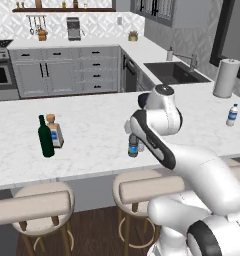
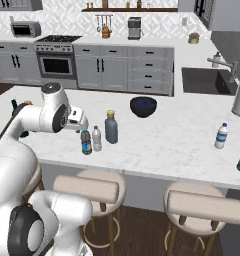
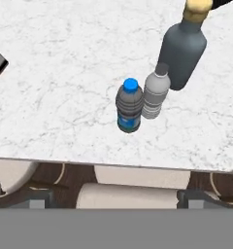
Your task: Move the plastic bottles in the middle to the plastics group, and the glass bottles in the middle to the glass group.
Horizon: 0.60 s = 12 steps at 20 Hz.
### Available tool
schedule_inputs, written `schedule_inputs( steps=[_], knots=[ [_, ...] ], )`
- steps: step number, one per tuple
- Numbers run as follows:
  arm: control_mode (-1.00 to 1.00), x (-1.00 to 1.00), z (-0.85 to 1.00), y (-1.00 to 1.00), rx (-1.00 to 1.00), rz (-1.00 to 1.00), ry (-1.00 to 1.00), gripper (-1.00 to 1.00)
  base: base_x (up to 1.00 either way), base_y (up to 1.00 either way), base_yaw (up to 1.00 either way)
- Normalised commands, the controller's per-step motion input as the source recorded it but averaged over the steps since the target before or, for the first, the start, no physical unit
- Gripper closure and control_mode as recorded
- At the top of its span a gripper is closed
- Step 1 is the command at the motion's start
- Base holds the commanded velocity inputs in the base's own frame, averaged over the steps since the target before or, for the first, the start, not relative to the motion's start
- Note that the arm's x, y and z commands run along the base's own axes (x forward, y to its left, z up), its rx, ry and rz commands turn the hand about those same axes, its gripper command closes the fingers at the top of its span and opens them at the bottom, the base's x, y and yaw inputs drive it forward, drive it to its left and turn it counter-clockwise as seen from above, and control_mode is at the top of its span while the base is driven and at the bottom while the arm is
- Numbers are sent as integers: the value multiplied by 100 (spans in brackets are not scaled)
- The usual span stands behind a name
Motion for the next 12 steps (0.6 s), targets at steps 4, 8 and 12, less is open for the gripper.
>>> schedule_inputs(
  steps=[4, 8, 12],
  knots=[
    [-100, 54, -1, -14, 0, -4, 36, -100, 0, 0, 0],
    [-100, 59, -13, -4, 0, -3, 19, -100, 0, 0, 0],
    [-100, 43, -23, 0, 0, -3, 0, -100, 0, 0, 0]
  ],
)
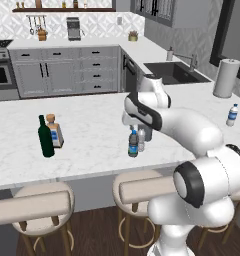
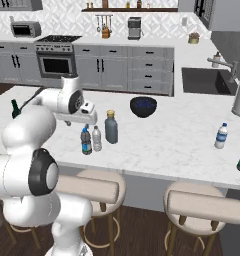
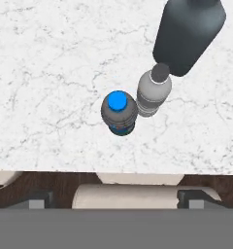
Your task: Move the plastic bottles in the middle to the plastics group, and the glass bottles in the middle to the glass group.
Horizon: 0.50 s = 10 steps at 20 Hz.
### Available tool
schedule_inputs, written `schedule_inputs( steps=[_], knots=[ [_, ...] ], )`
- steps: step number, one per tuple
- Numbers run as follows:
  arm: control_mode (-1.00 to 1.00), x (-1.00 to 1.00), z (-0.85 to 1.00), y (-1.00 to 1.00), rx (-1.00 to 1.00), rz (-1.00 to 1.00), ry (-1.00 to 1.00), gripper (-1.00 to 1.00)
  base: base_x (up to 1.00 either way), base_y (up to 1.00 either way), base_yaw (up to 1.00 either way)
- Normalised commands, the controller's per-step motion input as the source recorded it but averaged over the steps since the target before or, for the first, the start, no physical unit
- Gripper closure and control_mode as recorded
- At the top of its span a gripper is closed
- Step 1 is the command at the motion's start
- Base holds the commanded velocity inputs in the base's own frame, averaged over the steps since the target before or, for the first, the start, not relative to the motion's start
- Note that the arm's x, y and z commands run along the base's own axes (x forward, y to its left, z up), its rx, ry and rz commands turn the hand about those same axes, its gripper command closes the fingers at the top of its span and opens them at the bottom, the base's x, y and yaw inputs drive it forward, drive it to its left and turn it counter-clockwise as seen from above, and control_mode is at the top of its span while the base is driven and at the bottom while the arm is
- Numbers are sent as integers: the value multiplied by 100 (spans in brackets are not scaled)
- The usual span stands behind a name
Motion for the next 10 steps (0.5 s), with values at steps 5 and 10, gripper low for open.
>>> schedule_inputs(
  steps=[5, 10],
  knots=[
    [-100, 32, -36, 1, 0, -4, 0, -100, 0, 0, 0],
    [-100, 42, -36, 0, 0, -8, 4, -100, 0, 0, 0]
  ],
)
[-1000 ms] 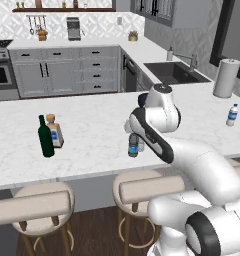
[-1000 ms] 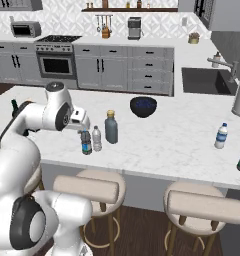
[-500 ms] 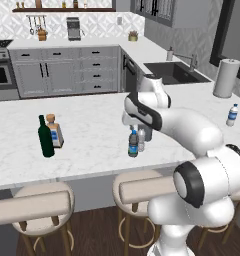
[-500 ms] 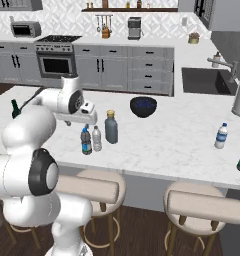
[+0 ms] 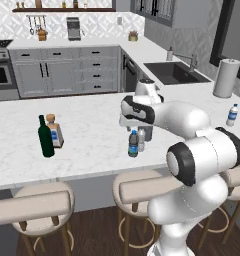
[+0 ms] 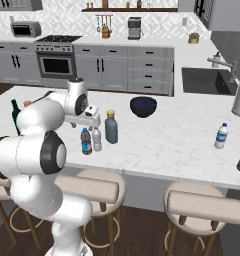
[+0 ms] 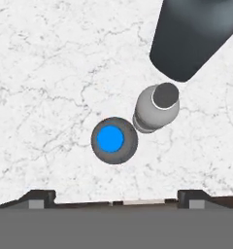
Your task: Move the plastic bottles in the middle to the plastics group, and the glass bottles in the middle to the glass group.
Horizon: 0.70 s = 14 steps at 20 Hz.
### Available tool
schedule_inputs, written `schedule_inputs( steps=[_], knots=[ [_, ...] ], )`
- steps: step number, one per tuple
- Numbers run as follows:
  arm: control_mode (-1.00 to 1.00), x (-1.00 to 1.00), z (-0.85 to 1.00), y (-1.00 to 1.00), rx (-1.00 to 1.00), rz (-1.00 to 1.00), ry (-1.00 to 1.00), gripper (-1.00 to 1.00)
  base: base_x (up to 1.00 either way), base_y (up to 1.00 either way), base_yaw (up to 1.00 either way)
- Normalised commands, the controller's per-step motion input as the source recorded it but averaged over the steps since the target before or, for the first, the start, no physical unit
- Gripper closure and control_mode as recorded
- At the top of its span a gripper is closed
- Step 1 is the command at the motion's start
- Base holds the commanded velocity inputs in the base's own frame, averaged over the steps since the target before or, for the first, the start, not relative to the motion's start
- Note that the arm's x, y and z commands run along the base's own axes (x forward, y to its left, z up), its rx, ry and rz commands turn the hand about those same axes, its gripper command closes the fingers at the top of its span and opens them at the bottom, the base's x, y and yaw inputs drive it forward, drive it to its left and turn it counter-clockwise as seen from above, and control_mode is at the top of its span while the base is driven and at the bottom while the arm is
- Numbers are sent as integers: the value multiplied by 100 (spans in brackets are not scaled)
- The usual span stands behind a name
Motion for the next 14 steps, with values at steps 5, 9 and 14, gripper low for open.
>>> schedule_inputs(
  steps=[5, 9, 14],
  knots=[
    [-100, 25, -37, 7, 0, -9, 9, -100, 0, 0, 0],
    [-100, 23, -33, 14, 0, -9, 2, -100, 0, 0, 0],
    [-100, 21, -31, 8, 0, -7, 1, -100, 0, 0, 0]
  ],
)
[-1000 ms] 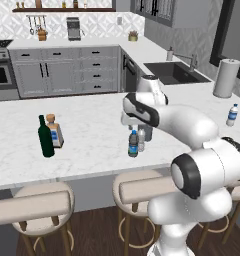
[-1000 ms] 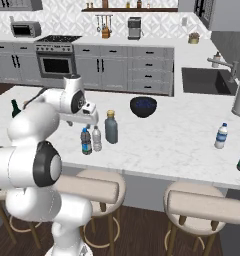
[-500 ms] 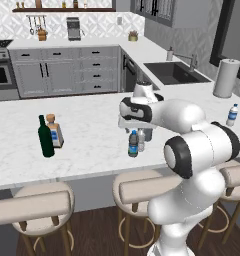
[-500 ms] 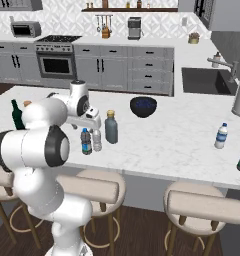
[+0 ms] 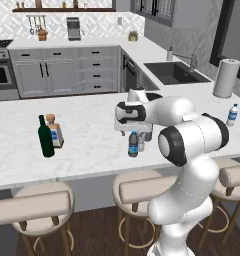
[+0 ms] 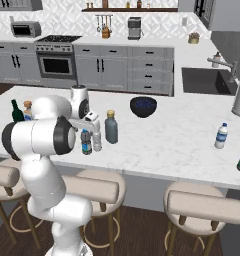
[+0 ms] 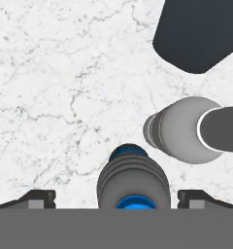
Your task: Move the plastic bottles in the middle to the plastics group, and the glass bottles in the middle to the glass group.
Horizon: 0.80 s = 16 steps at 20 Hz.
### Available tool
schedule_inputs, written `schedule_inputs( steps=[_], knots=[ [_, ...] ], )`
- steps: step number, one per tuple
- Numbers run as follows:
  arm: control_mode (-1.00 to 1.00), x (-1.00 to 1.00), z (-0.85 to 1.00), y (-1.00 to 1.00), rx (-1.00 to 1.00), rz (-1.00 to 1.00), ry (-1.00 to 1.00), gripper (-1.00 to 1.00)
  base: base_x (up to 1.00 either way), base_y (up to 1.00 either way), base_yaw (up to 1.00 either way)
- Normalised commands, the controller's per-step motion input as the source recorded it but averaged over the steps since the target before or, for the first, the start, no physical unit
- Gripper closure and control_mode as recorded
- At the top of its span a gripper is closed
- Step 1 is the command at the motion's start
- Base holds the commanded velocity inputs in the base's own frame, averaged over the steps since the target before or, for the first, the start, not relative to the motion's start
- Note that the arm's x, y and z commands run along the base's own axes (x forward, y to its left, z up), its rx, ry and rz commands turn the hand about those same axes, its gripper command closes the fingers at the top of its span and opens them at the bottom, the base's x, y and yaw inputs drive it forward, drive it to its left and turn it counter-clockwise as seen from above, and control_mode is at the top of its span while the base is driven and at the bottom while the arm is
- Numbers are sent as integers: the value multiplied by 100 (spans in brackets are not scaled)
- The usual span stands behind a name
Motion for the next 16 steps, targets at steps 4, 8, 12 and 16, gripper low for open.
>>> schedule_inputs(
  steps=[4, 8, 12, 16],
  knots=[
    [-100, -9, -10, -2, 0, -9, 0, -100, 0, 0, 0],
    [-100, 0, -19, -8, 0, -10, 0, -100, 0, 0, 0],
    [-100, 2, -21, -9, 0, -8, 1, -100, 0, 0, 0],
    [-100, 10, -25, 0, 0, -1, 4, 100, 0, 0, 0]
  ],
)
